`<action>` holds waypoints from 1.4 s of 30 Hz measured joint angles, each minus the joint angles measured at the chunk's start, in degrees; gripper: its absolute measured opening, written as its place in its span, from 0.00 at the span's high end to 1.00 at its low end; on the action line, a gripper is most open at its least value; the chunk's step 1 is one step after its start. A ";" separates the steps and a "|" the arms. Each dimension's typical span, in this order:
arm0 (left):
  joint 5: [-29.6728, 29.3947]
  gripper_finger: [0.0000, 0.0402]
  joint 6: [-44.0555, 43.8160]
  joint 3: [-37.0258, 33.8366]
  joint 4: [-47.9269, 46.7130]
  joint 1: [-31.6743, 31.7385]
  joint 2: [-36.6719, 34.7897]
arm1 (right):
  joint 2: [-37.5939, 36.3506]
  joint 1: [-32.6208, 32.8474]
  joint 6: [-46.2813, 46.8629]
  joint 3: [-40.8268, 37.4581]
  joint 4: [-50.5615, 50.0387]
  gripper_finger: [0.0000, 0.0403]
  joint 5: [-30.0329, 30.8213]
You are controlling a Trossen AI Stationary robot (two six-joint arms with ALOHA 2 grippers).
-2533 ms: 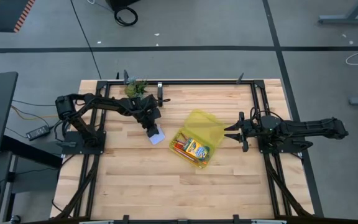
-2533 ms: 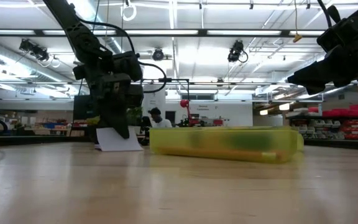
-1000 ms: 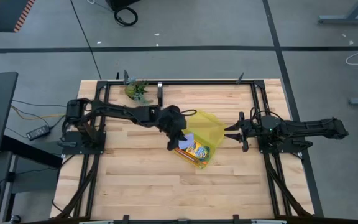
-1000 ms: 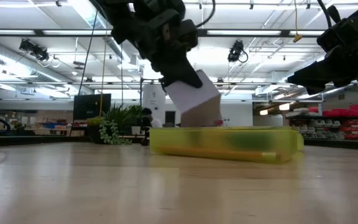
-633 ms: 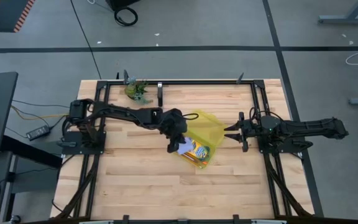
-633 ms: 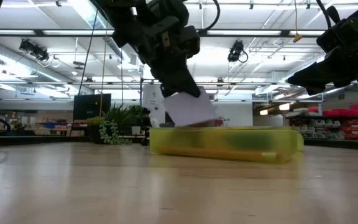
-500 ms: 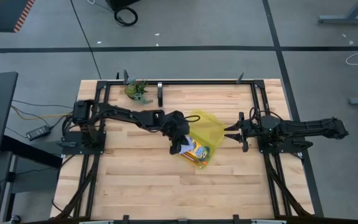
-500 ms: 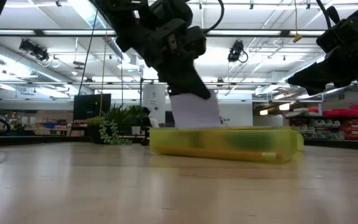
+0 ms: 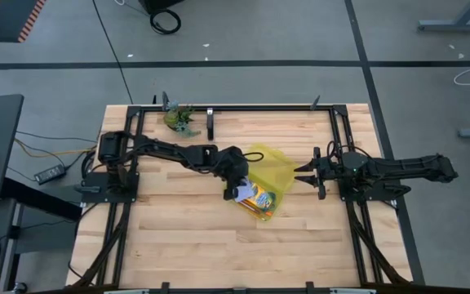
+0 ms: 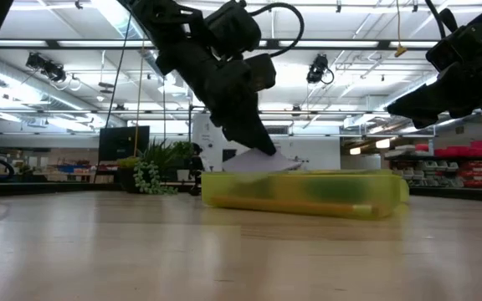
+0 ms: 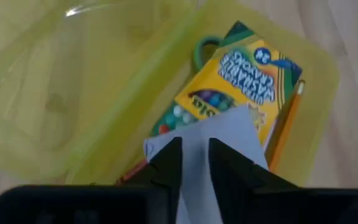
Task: Pack school essentials
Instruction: Put the white sticky notes into the yellow supply box, then return to Home Position
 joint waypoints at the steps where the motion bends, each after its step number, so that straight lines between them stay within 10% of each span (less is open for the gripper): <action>1: -0.37 0.77 -0.01 0.00 -0.76 0.00 -0.16 | 0.00 0.00 0.00 0.00 0.00 0.67 0.00; 17: -14.64 0.30 16.03 0.02 -9.54 -3.12 -3.08 | 0.15 0.00 0.00 0.00 -0.01 0.67 0.02; 42: -13.89 0.73 10.97 -11.30 -0.64 -5.88 -20.48 | 0.62 0.00 0.00 -0.04 0.10 0.67 0.00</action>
